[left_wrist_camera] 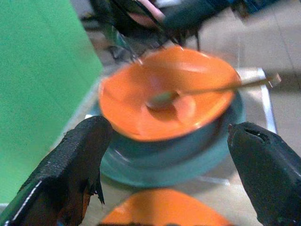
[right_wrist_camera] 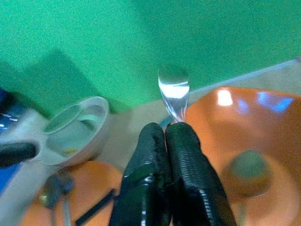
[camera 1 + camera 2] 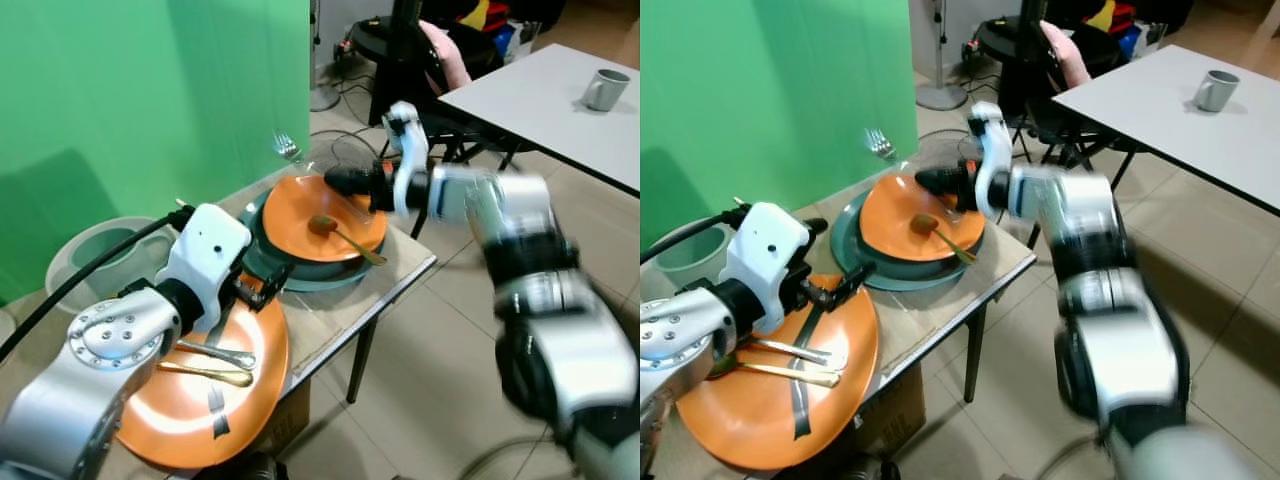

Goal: Setting the table

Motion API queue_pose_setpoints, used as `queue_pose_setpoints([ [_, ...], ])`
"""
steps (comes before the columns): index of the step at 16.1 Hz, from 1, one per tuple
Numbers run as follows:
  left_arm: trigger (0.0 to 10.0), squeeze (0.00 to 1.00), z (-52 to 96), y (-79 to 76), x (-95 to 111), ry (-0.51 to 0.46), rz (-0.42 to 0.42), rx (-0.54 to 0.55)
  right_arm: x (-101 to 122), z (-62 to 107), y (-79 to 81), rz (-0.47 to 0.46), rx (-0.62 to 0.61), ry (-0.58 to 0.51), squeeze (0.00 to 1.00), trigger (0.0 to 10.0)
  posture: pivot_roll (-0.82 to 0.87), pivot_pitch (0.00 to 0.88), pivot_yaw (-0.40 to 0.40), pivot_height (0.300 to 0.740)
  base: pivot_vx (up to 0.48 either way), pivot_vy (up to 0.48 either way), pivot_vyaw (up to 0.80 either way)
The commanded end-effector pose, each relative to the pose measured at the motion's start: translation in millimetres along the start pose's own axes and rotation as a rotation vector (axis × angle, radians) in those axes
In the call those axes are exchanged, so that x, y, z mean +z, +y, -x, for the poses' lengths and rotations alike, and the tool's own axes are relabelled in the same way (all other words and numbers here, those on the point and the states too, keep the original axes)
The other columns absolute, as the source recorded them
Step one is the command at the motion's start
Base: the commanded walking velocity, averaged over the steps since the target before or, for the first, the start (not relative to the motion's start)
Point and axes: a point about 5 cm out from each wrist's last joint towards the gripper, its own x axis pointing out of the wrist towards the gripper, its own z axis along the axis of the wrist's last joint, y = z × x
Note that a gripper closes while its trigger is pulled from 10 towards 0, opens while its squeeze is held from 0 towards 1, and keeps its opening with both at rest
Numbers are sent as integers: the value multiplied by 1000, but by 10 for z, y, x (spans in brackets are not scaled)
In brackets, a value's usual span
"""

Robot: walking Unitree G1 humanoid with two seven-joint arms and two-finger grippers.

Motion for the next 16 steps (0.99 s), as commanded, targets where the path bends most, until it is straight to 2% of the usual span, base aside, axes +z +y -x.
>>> queue_pose_setpoints([
  [1,10000,0,2,20,3,-8,-10,32,111,39,77,23,29,-51,0,0,-17,0,8,740,0,0,0],
  [2,10000,0,-5,20,12,-26,5,58,80,74,93,37,29,-86,0,0,-20,0,18,740,0,0,0],
  [3,10000,0,-24,0,25,-74,18,123,41,220,145,83,-6,-229,0,10000,-30,1,30,740,0,0,0],
  [4,10000,0,-29,-10,29,-92,20,147,33,281,171,97,-16,-277,0,10000,-30,1,30,740,0,0,0],
  [5,10000,0,-30,-50,13,-102,9,185,-7,421,203,112,-82,-329,0,10000,-58,0,43,740,0,0,0],
  [6,10000,0,-50,-21,-37,-81,59,247,-61,393,199,136,-132,-294,0,10000,-80,0,54,740,0,0,0],
  [7,10000,0,-74,23,-99,-17,105,337,-125,363,243,245,-182,-219,0,10000,-75,0,36,740,0,0,0],
  [8,10000,0,-75,45,-45,-41,135,364,-90,372,267,222,-189,-234,0,10000,-44,2,19,740,0,0,0],
  [10,10000,0,-49,41,1,-59,89,344,-36,423,294,228,-203,-248,0,10000,-40,22,22,740,0,0,0],
  [11,10000,0,-33,27,-41,-39,28,301,-13,429,267,233,-233,-241,0,10000,-38,21,19,740,0,0,0],
  [13,10000,0,-29,78,-91,-20,-10,244,48,370,217,191,-321,-243,0,10000,-47,29,36,740,0,0,0],
  [14,10000,0,-48,116,-89,-13,-21,230,82,325,147,175,-401,-223,133,10000,-57,30,44,740,0,0,0],
  [15,10000,0,-70,142,-85,-5,-34,216,107,261,123,159,-405,-192,1000,10000,-61,29,49,740,0,0,0],
  [16,10000,0,-76,156,-84,-1,-41,202,114,199,130,171,-390,-151,1000,10000,-65,30,54,740,0,0,0],
])
